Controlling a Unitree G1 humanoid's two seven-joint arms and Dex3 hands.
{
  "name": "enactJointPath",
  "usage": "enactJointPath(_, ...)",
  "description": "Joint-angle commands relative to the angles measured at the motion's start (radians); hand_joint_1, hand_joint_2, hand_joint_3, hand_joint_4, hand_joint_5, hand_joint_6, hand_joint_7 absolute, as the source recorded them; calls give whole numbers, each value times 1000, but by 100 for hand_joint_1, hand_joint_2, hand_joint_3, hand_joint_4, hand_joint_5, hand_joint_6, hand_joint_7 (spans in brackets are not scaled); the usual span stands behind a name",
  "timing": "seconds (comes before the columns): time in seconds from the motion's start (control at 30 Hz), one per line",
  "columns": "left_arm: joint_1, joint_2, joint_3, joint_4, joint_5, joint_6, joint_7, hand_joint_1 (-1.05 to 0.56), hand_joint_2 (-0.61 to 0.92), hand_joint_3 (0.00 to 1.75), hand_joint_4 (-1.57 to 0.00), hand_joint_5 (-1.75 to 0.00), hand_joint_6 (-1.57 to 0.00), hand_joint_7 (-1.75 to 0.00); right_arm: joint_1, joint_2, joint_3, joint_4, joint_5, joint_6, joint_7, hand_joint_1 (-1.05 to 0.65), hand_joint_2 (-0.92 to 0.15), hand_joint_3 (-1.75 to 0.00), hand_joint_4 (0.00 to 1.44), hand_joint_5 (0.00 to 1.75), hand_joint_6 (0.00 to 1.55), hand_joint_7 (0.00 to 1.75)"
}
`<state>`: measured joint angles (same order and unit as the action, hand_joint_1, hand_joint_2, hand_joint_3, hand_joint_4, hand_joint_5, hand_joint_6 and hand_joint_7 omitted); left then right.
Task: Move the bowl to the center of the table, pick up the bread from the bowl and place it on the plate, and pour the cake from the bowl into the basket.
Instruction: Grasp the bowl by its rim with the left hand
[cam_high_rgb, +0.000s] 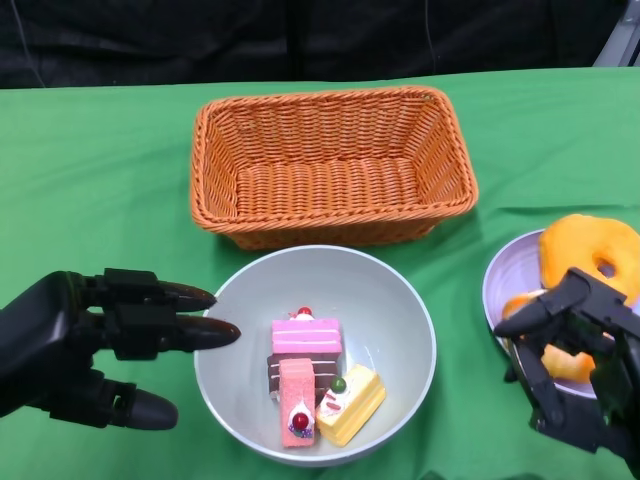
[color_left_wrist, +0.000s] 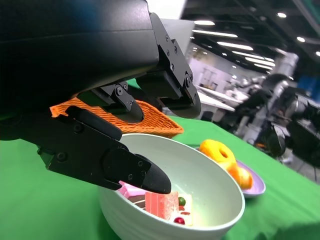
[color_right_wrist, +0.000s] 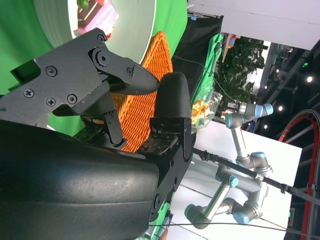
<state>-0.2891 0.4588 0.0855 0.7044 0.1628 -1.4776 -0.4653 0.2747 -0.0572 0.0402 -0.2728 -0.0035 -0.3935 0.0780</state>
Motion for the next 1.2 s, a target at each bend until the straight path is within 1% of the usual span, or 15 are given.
enactJointPath(0.03,-32,-13,38,60,79,-85,45,-46,85,0,-74,-9,-74,-3,38,7,-2,-37,-4,-8,-9,-12,-59,-93,67,164,64,138)
enactJointPath(0.13,-57,-49,85,90,181,-133,67,-45,86,1,-79,-9,-78,-4,51,12,0,-51,0,1,-8,-11,-59,-93,67,165,64,138)
enactJointPath(0.2,-65,-65,109,90,256,-137,89,-45,87,1,-80,-9,-80,-4,59,14,0,-57,-3,1,-9,-11,-60,-93,67,165,64,138)
enactJointPath(0.3,-79,-85,145,81,399,-137,122,-41,86,0,-84,-9,-82,-3,71,17,2,-65,-11,1,-14,-12,-63,-86,67,166,63,138)
enactJointPath(0.37,-87,-93,161,68,492,-134,148,-40,87,0,-85,-9,-82,-3,74,18,4,-70,-1,2,-10,-11,-64,-85,67,166,63,138)
enactJointPath(0.43,-92,-99,161,49,582,-116,191,-38,88,1,-88,-9,-84,-3,78,20,6,-76,12,9,-6,-11,-64,-85,67,165,63,137)
enactJointPath(0.53,-93,-91,127,4,719,-58,293,-36,89,1,-91,-8,-86,-3,82,21,6,-83,23,19,-5,-12,-65,-85,66,166,62,137)
enactJointPath(0.63,-103,-71,41,-16,850,19,441,-35,87,0,-94,-7,-87,-2,79,20,6,-81,28,20,-2,-12,-65,-84,65,167,61,138)
enactJointPath(0.73,-113,-35,-74,-36,961,114,604,-35,88,0,-95,-6,-88,-2,78,20,8,-83,24,19,-2,-13,-65,-84,65,168,61,139)
enactJointPath(0.87,-129,16,-214,-42,1025,209,776,-34,88,0,-96,-4,-90,-2,78,20,8,-86,21,21,-3,-13,-65,-85,66,167,62,139)
enactJointPath(0.97,-139,21,-333,-37,1090,328,906,-35,84,0,-97,-4,-91,-2,79,22,9,-81,19,14,-3,-13,-63,-85,66,166,62,139)
enactJointPath(1.03,-149,28,-400,-30,1102,383,962,-34,83,0,-98,-3,-91,-2,79,21,10,-81,16,14,-3,-14,-63,-85,66,166,62,138)
enactJointPath(1.2,-170,37,-518,-18,1073,465,1000,-34,85,1,-98,-2,-91,-1,79,22,11,-79,15,10,-3,-14,-62,-86,66,165,63,137)
